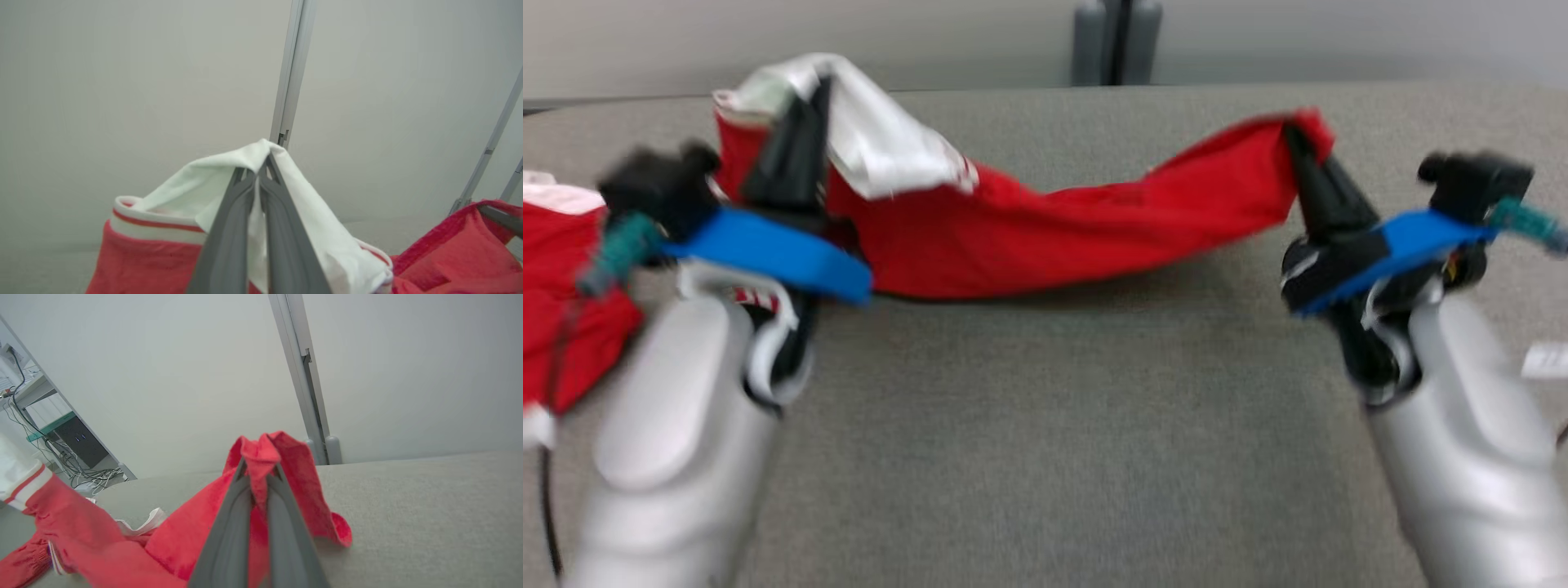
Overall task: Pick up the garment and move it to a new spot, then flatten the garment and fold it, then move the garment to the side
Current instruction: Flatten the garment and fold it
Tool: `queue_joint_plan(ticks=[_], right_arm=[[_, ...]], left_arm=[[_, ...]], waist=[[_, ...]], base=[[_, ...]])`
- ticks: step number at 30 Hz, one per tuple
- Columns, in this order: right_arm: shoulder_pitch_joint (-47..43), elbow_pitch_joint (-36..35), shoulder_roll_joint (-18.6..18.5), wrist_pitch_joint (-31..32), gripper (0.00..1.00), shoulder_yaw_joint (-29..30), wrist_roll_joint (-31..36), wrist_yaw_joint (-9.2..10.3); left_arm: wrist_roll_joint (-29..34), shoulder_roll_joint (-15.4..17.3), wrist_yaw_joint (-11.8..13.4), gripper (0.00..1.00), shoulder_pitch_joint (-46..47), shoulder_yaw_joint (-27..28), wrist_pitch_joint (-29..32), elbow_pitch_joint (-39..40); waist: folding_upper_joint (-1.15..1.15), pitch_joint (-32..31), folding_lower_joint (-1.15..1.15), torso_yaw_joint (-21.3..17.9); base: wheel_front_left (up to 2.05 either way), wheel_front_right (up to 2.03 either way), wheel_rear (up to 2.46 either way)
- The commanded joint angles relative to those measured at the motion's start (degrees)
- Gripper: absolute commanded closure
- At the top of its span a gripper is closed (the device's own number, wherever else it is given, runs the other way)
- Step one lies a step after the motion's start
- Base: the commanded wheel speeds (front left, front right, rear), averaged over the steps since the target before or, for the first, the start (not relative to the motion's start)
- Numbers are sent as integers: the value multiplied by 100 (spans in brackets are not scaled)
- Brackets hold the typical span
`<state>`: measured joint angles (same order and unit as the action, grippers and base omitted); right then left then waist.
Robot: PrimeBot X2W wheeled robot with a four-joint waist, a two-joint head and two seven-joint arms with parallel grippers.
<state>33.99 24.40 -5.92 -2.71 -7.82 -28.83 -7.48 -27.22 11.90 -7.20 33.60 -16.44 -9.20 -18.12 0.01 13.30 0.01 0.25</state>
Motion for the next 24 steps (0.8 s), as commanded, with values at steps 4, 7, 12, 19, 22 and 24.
queue_joint_plan(ticks=[4,7,12,19,22,24], right_arm=[[1512,529,-32,408,100,375,-62,-3],[2591,1100,20,613,100,772,-45,-4],[4194,1864,36,757,100,1161,153,-3],[5815,2646,56,603,100,1567,349,-3],[6211,2818,58,445,100,1537,410,-3],[6385,2904,62,375,100,1497,400,-4]], left_arm=[[-273,220,-43,100,1516,88,284,-407],[-399,251,-43,100,2600,155,422,-802],[-447,231,-43,100,4299,-25,507,-1515],[-549,90,-43,100,6136,-470,288,-2356],[-673,25,-43,100,6622,-677,99,-2619],[-782,-15,-43,100,6802,-853,5,-2763]], waist=[[-1,633,-1,-57],[-1,995,-1,-117],[-1,1439,-1,-235],[-1,1682,-1,-358],[-1,1688,-1,-365],[-1,1687,-1,-363]], base=[[0,0,0],[0,0,0],[0,0,0],[0,0,0],[0,0,0],[0,0,0]])
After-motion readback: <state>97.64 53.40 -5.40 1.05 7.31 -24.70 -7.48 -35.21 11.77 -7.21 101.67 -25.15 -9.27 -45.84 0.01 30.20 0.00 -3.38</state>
